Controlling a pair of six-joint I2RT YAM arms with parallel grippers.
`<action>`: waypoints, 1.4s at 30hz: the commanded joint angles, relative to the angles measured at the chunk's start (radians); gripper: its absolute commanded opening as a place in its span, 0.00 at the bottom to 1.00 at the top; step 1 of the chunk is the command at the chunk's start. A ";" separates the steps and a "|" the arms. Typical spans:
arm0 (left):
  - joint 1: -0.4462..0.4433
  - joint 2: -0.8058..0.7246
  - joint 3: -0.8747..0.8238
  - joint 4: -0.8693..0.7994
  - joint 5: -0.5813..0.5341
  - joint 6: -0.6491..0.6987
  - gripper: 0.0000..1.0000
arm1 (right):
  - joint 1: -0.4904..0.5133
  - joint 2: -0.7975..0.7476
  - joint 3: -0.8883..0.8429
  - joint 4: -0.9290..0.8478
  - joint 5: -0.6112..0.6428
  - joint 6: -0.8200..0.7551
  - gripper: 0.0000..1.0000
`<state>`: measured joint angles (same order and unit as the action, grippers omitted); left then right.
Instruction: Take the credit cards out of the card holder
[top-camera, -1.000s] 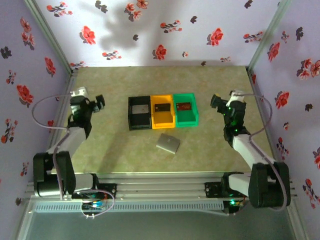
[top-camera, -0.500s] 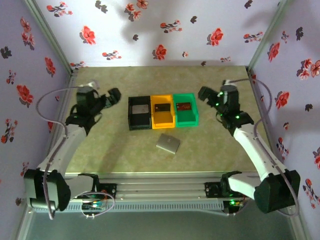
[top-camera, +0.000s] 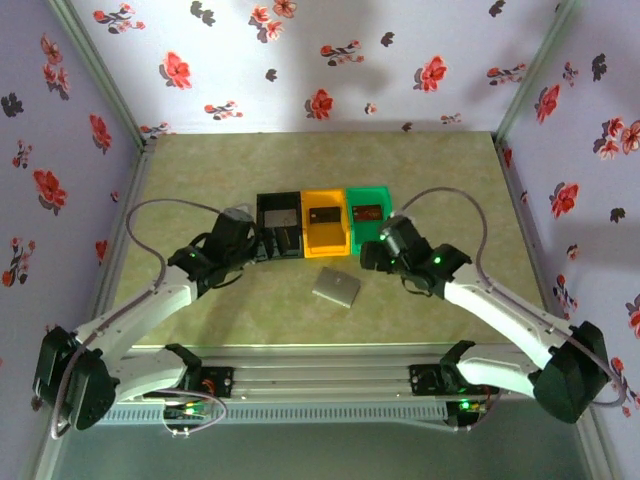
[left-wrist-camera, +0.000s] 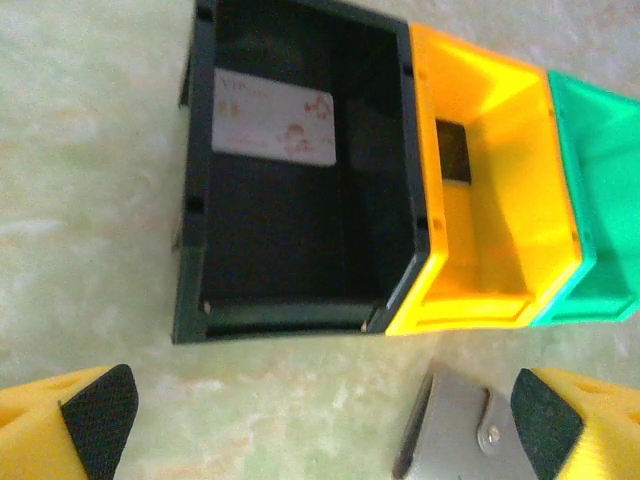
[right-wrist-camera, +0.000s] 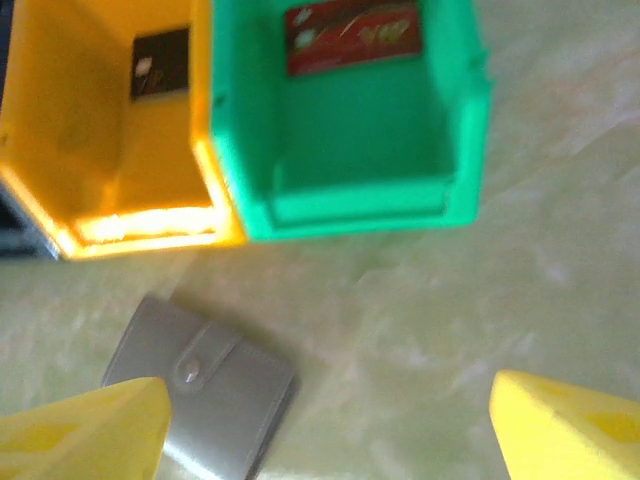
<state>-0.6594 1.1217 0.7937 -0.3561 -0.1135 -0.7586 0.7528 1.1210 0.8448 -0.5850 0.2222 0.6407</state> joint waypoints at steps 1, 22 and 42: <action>-0.049 -0.040 -0.065 -0.043 -0.054 -0.077 1.00 | 0.090 0.040 -0.019 -0.007 0.042 0.074 0.84; -0.154 -0.112 -0.284 0.053 -0.098 -0.222 1.00 | 0.270 0.441 0.188 -0.004 0.086 0.013 0.58; -0.165 -0.086 -0.266 0.054 -0.103 -0.243 1.00 | 0.269 0.610 0.253 -0.013 0.086 0.034 0.45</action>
<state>-0.8124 1.0222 0.5167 -0.3016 -0.1844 -0.9829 1.0195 1.7138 1.0737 -0.5743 0.2813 0.6579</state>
